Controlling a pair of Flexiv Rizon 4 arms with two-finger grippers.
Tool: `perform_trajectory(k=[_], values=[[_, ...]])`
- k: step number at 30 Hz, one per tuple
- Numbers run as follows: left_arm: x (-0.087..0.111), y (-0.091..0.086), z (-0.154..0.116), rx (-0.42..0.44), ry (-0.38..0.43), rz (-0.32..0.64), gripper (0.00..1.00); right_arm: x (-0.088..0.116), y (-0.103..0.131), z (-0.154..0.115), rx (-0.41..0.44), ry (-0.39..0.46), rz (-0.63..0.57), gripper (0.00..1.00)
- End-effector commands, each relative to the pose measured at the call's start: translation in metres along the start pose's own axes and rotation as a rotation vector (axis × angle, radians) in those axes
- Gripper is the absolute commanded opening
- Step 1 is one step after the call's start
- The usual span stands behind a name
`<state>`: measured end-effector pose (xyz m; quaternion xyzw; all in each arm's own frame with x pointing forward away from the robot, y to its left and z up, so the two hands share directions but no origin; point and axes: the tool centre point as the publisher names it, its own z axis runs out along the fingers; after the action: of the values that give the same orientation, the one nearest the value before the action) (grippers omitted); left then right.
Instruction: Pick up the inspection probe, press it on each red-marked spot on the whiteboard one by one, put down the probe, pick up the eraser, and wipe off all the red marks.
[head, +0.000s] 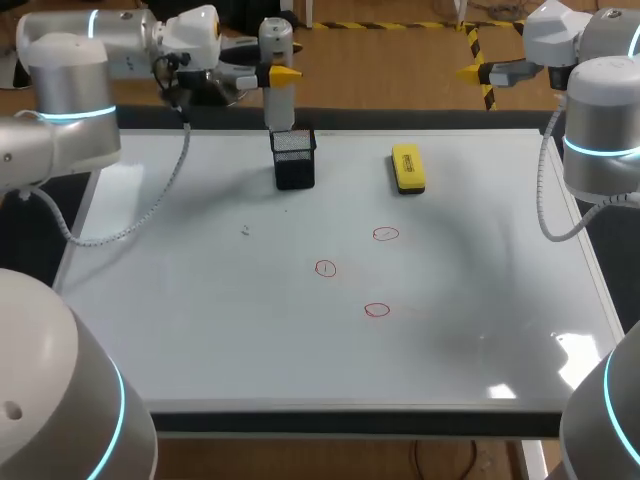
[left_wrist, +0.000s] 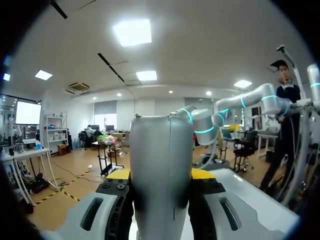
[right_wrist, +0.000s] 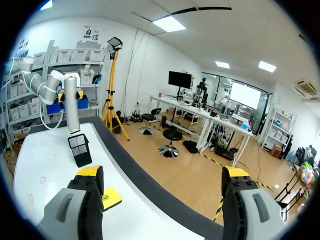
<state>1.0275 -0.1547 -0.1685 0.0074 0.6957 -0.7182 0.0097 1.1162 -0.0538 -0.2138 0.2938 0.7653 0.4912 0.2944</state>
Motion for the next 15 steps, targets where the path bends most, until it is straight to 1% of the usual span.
perform_trajectory(k=[1,15], values=[[0.016,-0.006,-0.008,-0.007,-0.026,0.000,0.00,0.000,0.000,0.000,0.000,0.001,0.000,1.00],[0.046,-0.002,-0.031,-0.028,-0.057,-0.020,0.00,0.000,0.000,0.000,0.000,0.001,0.000,1.00]])
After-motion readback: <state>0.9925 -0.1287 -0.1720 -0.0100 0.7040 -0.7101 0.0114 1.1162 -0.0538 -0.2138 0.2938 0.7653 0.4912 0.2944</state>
